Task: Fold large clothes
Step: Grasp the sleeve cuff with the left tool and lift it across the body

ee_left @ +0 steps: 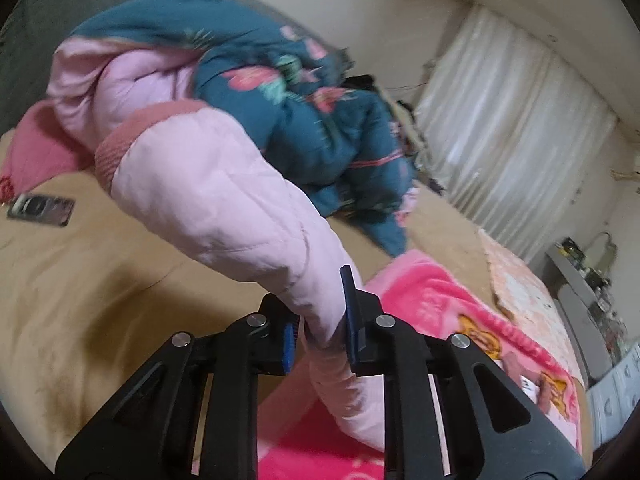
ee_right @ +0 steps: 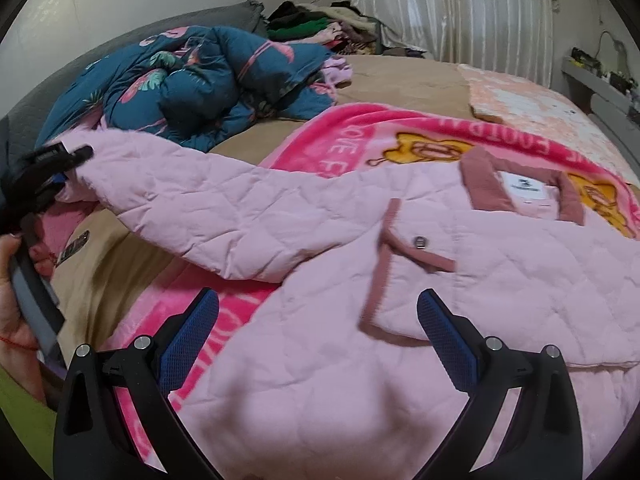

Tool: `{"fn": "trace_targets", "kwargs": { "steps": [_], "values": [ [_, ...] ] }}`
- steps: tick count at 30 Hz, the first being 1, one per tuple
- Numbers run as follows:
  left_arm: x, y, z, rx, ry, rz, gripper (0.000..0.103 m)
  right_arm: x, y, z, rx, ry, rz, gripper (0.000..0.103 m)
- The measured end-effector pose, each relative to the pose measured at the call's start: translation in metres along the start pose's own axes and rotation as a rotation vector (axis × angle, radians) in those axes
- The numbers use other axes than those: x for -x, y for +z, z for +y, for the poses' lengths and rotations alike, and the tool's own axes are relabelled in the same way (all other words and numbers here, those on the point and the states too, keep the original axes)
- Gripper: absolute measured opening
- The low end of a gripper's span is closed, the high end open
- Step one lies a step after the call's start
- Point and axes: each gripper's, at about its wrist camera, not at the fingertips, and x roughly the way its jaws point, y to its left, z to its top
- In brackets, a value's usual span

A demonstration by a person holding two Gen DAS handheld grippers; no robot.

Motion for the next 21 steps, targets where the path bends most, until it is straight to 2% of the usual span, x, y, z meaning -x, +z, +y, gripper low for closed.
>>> {"fn": "trace_targets", "kwargs": {
  "steps": [8,13,21],
  "values": [
    [0.027,-0.012,-0.055,-0.109,-0.097,-0.033,0.011,0.022,-0.013,-0.039,-0.070,-0.040,-0.019,0.099],
    [0.037,-0.021,-0.092,-0.164,-0.190,-0.016,0.011,0.044,-0.022,-0.068,-0.118,-0.055,-0.039,0.099],
    [0.053,-0.031,-0.155,-0.257,-0.260,0.019,0.011,0.082,-0.039,-0.114,-0.193,-0.083,-0.079,0.099]
  ]
}}
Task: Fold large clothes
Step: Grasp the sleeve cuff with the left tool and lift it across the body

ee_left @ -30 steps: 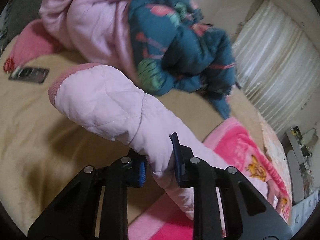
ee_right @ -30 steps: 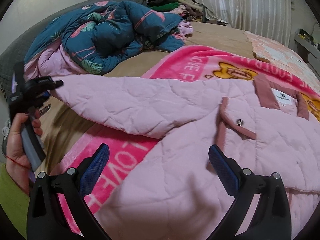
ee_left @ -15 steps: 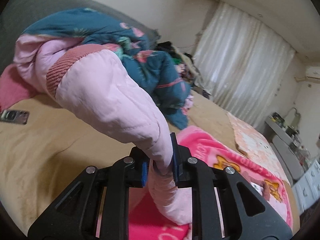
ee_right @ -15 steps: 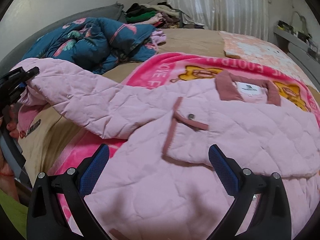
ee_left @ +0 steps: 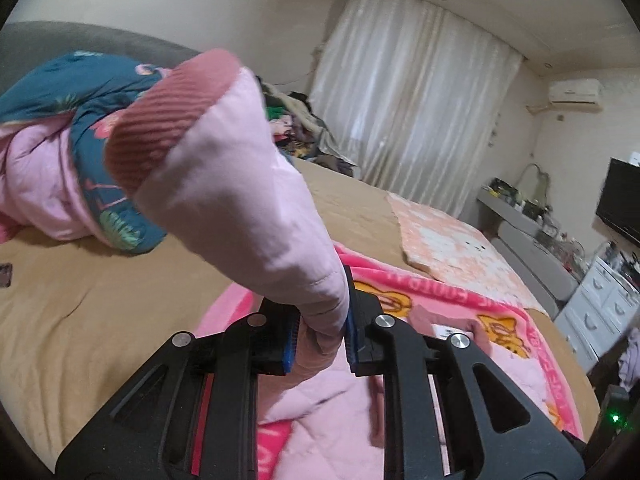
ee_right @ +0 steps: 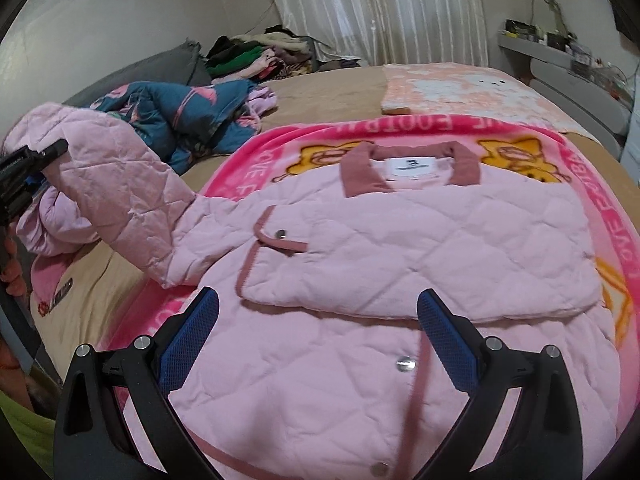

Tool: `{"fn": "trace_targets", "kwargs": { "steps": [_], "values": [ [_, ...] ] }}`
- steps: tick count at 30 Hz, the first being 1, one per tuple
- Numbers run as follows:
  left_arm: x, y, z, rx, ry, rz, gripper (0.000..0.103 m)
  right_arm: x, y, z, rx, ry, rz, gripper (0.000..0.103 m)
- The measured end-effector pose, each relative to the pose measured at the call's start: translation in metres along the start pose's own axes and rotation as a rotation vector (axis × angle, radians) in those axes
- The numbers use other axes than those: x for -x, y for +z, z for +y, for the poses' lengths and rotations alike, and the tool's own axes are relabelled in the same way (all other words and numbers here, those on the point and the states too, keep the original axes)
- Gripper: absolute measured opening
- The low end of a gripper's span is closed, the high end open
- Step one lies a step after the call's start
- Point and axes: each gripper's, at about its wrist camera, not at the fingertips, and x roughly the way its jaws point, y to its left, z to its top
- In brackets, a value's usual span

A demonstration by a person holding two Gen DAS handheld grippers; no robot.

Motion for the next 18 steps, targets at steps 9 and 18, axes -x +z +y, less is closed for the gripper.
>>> {"fn": "trace_targets", "kwargs": {
  "steps": [9,18],
  "values": [
    [0.005,0.006,-0.053,-0.095,-0.027,0.015,0.011,0.026,0.001,-0.036,-0.005,-0.001,-0.034,0.099],
    [0.002,-0.004,-0.104,-0.165,-0.068,0.029,0.011,0.048,0.002,-0.076,-0.047,0.003,-0.073,0.099]
  ]
}}
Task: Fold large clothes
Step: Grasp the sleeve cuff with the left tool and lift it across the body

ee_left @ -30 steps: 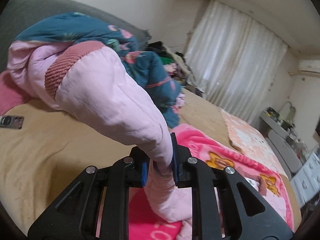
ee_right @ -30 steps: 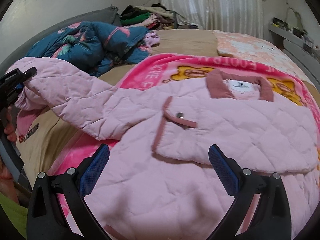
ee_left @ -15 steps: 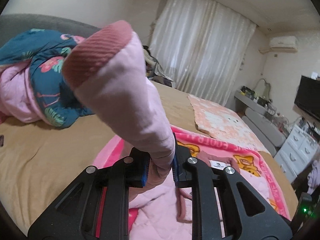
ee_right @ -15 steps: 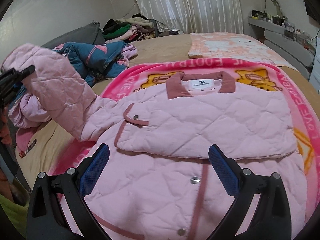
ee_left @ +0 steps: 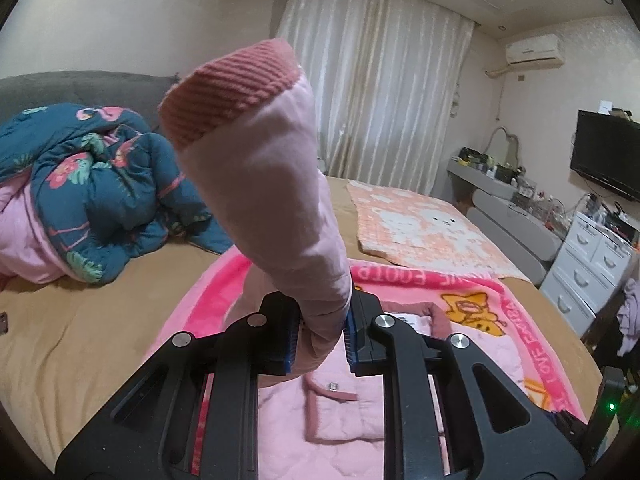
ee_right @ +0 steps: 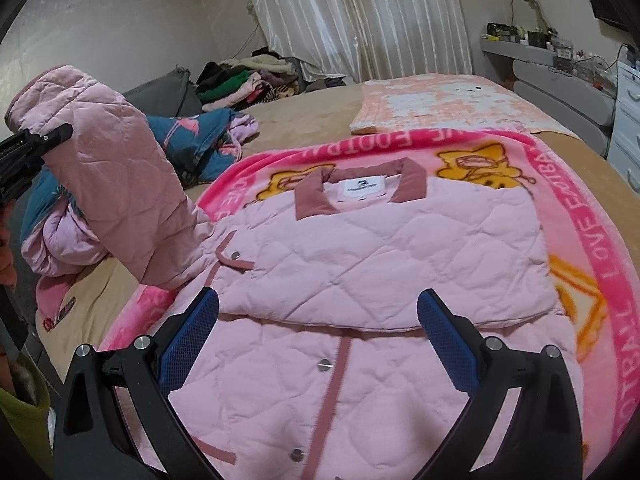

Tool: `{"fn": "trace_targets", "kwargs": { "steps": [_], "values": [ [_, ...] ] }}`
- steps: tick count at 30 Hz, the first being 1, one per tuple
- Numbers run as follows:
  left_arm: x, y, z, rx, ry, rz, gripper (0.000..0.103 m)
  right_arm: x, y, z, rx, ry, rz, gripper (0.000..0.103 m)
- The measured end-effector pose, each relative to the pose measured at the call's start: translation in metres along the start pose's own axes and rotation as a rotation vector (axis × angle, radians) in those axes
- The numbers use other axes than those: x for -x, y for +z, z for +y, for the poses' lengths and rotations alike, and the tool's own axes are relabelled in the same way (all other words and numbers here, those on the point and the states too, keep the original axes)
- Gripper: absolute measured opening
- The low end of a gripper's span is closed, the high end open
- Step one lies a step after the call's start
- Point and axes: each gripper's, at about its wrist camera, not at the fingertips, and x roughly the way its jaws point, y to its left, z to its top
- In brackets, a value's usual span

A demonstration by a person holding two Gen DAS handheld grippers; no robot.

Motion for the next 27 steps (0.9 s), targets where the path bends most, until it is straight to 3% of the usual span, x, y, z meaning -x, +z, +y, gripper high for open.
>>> {"fn": "trace_targets", "kwargs": {
  "steps": [14,27],
  "values": [
    [-0.022,-0.017,-0.086,-0.103,-0.065,0.063,0.011,0.013,0.001,-0.068,-0.059,-0.054,-0.059,0.099],
    [-0.062,-0.070,-0.158,-0.214,-0.105,0.175,0.011,0.031,-0.007,-0.123,-0.175,-0.106,-0.100,0.099]
  ]
}}
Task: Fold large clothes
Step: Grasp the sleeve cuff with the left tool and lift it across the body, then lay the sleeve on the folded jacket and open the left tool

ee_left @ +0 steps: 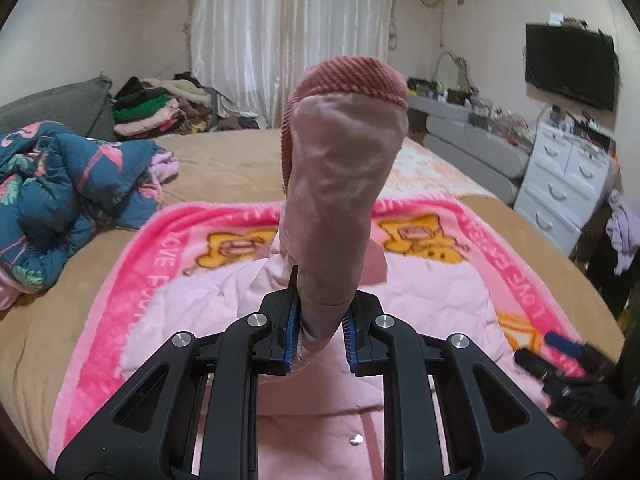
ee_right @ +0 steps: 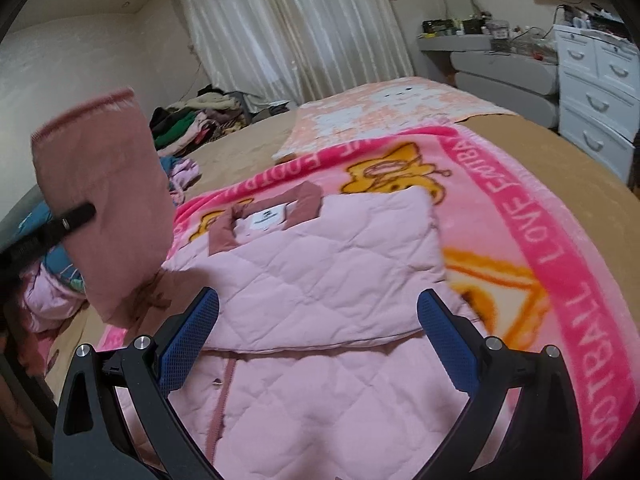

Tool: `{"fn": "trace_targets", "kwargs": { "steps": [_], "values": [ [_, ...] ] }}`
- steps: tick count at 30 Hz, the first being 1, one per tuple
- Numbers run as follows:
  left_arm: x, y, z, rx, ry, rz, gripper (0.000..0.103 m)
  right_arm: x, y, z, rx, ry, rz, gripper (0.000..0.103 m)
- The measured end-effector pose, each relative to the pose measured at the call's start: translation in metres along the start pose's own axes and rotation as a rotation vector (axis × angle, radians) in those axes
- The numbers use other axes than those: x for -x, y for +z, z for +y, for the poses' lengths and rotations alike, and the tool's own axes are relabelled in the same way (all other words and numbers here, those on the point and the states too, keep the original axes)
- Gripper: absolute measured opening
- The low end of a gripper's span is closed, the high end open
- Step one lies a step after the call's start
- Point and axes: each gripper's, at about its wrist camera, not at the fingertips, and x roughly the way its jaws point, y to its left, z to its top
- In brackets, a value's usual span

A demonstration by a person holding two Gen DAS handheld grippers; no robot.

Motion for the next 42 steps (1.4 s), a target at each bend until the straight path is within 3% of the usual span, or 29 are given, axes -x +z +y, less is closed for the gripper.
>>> {"fn": "trace_targets", "kwargs": {
  "steps": [10,15,18,20,22,25,28,32,42],
  "values": [
    [-0.046,-0.045,-0.047,-0.106,-0.002,0.121,0.011,0.004,0.003,-0.032,-0.082,-0.037,-0.009,0.099],
    [-0.061,-0.070,-0.064,-0.179,-0.008,0.170,0.016,0.001,0.002,-0.045,-0.133,-0.025,0.003,0.099],
    [-0.070,-0.085,-0.073,-0.224,-0.009,0.211,0.031,-0.002,0.001,-0.047,-0.143,-0.028,0.012,0.099],
    [-0.075,-0.096,-0.079,-0.256,-0.018,0.253,0.054,-0.003,0.000,-0.049,-0.151,-0.028,0.017,0.099],
    [-0.077,-0.107,-0.086,-0.302,-0.010,0.278,0.057,-0.005,0.000,-0.051,-0.158,-0.027,0.021,0.099],
    [-0.073,-0.117,-0.086,-0.320,-0.036,0.327,0.074,-0.009,-0.002,-0.051,-0.161,-0.023,0.037,0.099],
    [-0.059,-0.122,-0.075,-0.278,-0.089,0.371,0.089,-0.018,-0.005,-0.047,-0.174,0.016,0.067,0.099],
    [-0.042,-0.117,-0.046,-0.195,-0.099,0.372,0.092,-0.030,-0.014,-0.033,-0.171,0.067,0.117,0.099],
    [-0.028,-0.064,0.085,0.032,0.108,0.277,0.094,-0.075,-0.048,0.013,-0.237,0.197,0.279,0.099]
  ]
}}
